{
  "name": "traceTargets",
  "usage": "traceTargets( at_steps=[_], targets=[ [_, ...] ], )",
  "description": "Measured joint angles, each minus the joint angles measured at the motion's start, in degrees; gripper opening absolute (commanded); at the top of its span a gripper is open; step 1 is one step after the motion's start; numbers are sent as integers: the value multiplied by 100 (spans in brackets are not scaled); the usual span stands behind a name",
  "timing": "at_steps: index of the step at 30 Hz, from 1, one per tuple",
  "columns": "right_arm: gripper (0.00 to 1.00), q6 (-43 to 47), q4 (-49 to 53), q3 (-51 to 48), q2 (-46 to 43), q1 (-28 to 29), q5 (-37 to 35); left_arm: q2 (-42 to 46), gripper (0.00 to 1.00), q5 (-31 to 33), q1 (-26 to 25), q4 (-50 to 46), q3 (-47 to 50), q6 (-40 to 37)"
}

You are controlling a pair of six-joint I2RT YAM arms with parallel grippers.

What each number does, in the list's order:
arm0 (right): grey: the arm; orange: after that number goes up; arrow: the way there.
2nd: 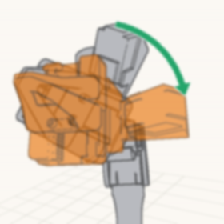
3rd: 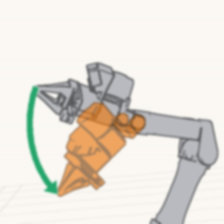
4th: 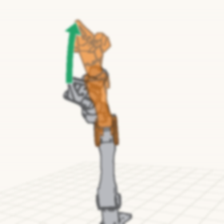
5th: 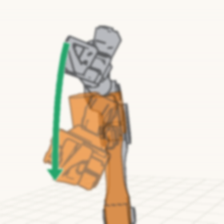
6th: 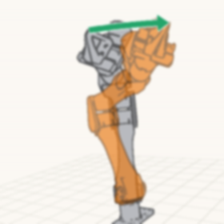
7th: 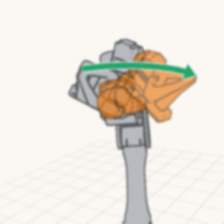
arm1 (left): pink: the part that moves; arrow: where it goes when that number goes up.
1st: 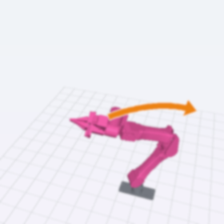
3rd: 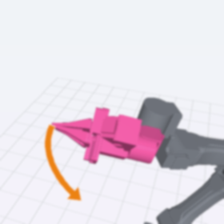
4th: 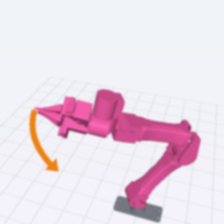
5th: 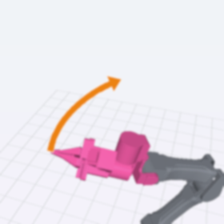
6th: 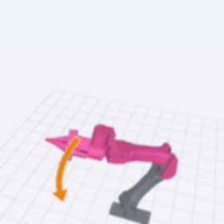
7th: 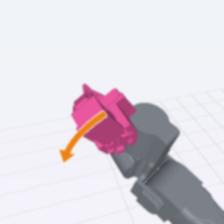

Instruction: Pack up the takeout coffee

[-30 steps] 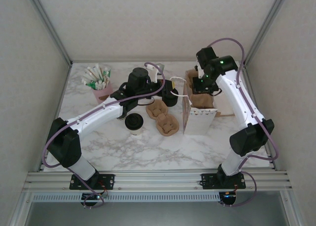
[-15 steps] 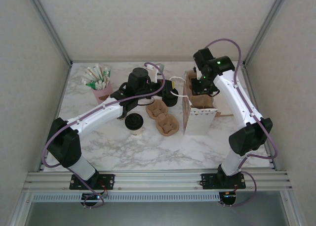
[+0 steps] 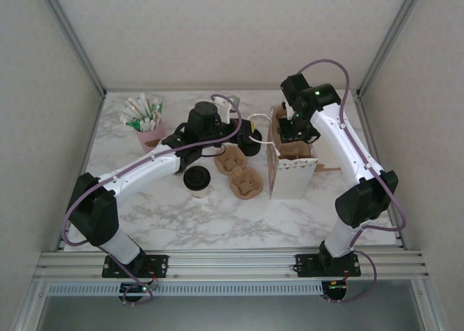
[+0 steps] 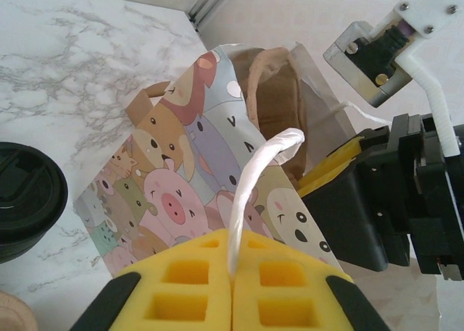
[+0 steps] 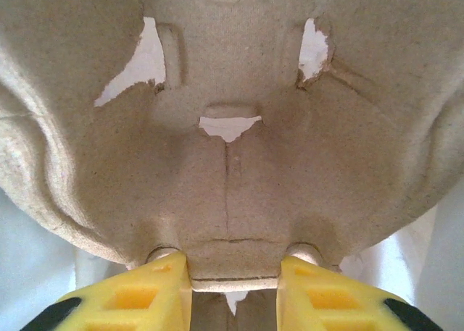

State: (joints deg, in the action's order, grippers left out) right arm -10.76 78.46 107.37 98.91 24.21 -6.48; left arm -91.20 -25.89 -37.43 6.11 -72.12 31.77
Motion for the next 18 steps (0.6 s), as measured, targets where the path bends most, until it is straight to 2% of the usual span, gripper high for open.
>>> traceTargets(
  at_steps=[11,18],
  targets=[
    [32,155,-2,-271,0,0,-81,177,6,57,0,7,96,0],
    [32,116,81,2,66,0,39,238,6,109,0,17,229,0]
  ],
)
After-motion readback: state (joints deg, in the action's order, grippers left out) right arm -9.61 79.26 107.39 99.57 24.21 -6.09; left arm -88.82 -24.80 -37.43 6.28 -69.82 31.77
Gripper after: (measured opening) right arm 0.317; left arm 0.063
